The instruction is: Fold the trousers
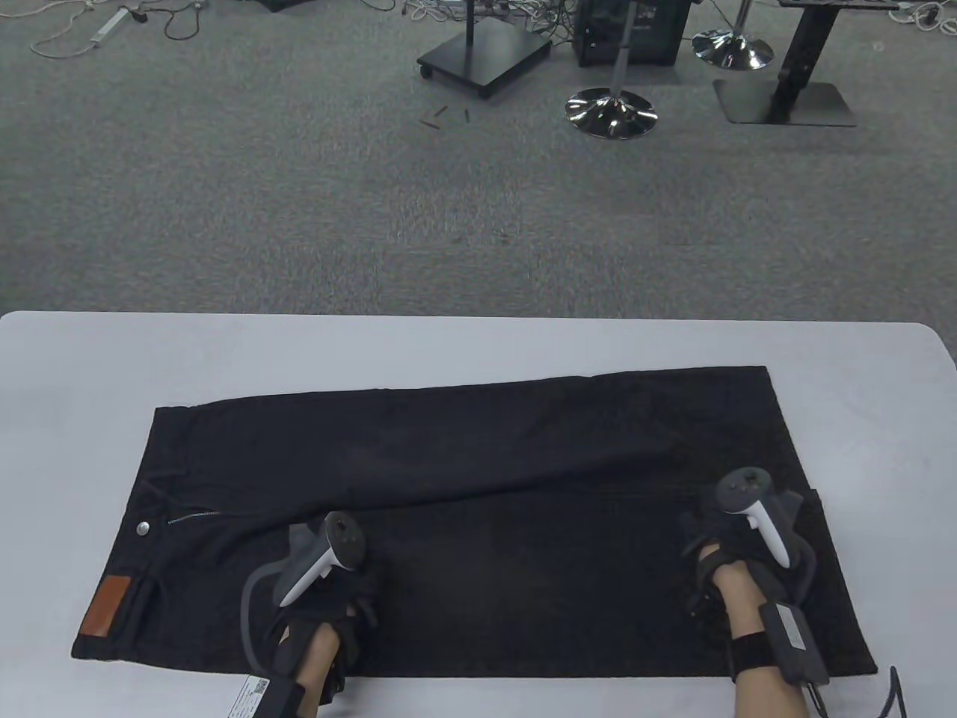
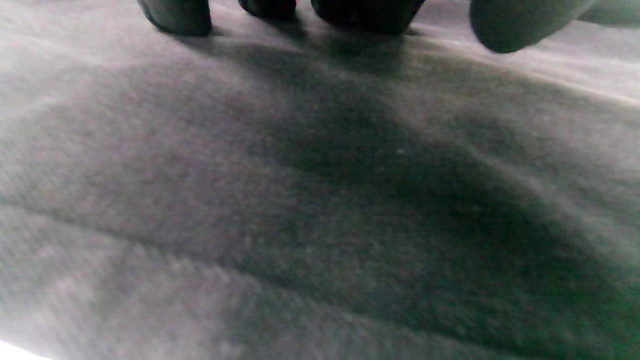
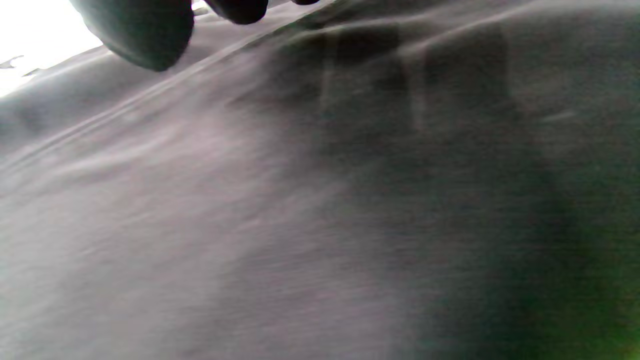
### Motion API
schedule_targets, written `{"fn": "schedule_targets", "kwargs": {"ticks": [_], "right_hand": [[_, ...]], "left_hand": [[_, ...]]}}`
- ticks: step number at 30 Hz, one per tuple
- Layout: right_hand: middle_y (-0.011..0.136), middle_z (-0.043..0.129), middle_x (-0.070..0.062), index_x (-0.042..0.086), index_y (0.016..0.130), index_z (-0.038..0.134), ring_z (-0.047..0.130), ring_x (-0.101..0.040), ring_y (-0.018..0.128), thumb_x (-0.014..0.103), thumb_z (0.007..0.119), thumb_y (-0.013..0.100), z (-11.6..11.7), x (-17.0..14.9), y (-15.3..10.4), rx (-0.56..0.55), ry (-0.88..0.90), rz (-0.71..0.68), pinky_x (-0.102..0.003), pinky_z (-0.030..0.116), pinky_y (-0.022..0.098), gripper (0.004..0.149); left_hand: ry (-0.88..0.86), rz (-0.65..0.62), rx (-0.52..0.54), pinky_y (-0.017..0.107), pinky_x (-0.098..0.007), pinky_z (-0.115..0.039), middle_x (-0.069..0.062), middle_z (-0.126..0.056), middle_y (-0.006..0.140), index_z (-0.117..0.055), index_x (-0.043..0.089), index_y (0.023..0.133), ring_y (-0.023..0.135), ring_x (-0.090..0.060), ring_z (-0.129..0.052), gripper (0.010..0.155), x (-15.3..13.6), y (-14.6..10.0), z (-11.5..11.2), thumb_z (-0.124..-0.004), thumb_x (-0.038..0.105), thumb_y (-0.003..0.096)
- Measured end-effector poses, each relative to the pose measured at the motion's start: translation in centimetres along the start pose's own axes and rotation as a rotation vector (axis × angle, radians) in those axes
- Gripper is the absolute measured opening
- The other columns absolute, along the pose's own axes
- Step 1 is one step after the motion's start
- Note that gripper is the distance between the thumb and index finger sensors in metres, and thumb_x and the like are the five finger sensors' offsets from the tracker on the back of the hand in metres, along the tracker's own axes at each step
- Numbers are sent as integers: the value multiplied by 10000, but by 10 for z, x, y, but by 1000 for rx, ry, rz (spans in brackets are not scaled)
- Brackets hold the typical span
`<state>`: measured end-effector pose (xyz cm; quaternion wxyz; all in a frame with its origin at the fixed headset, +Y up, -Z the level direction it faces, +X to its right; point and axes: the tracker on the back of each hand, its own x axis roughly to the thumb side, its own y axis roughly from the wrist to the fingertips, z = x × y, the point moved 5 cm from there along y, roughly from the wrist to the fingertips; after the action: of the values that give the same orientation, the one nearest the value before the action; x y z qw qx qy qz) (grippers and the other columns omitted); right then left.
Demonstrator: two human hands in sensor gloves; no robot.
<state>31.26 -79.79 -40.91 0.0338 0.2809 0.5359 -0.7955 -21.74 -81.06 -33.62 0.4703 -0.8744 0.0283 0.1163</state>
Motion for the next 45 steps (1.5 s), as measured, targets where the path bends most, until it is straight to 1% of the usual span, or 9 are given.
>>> {"fn": "schedule_targets", "kwargs": {"ticks": [4,9,17,21,27,30,36,42,45], "right_hand": [[1173,281,104,400,1044,399,169,-321,1105,596,645,488,19,32,10,28,-33,-47,-629,242,774,638],[1172,278,92,390,1047,381,170,-267,1111,629,620,482,20,31,12,9,-101,-2,-612,231,781,658],[1176,260,52,363,1054,343,215,-309,1105,627,626,487,17,24,3,-20,-152,42,-619,275,772,687],[1175,218,58,360,1056,322,210,-307,1105,624,630,490,17,38,-9,-39,-144,-42,-620,270,774,696],[1180,239,53,372,1058,342,218,-309,1109,629,641,488,14,85,-48,-101,-196,-262,-623,283,772,693],[1184,239,52,385,1060,339,224,-313,1112,639,645,486,18,106,-70,-109,-233,-355,-626,285,773,698],[1186,250,50,395,1062,364,237,-314,1114,644,659,485,39,138,-118,-83,-298,-554,-631,291,771,694],[1185,265,46,393,1060,380,256,-314,1113,644,674,484,69,156,-156,-20,-376,-717,-632,301,769,694],[1184,257,41,389,1062,373,257,-318,1112,645,678,484,86,162,-169,47,-395,-792,-636,304,766,702]], "left_hand": [[-12,8,3,834,-637,-447,119,-243,1250,-342,398,1183,1225,-304,-288,756,-6,4,1,-591,709,540],[-39,13,5,842,-640,-382,137,-209,1249,-312,411,1183,1227,-285,-244,757,-16,10,1,-588,706,543],[-16,7,35,847,-632,-367,139,-214,1245,-305,420,1178,1226,-278,-244,759,-16,10,1,-599,699,537],[3,-26,59,845,-626,-395,130,-246,1247,-339,404,1180,1226,-286,-275,760,-4,2,5,-611,694,532],[17,-180,80,851,-622,-391,144,-224,1247,-317,417,1179,1231,-274,-256,770,33,-16,8,-619,695,529],[2,-228,90,852,-623,-390,149,-229,1246,-325,423,1179,1232,-272,-254,783,44,-27,11,-664,686,524],[6,-347,109,853,-628,-380,152,-230,1246,-330,420,1178,1232,-273,-248,809,66,-48,15,-719,670,515],[108,-454,92,851,-630,-383,149,-239,1241,-339,413,1174,1228,-272,-252,820,87,-64,1,-737,667,504],[162,-510,60,853,-629,-377,151,-235,1239,-340,414,1173,1228,-266,-246,822,98,-69,-8,-745,660,501]]}}
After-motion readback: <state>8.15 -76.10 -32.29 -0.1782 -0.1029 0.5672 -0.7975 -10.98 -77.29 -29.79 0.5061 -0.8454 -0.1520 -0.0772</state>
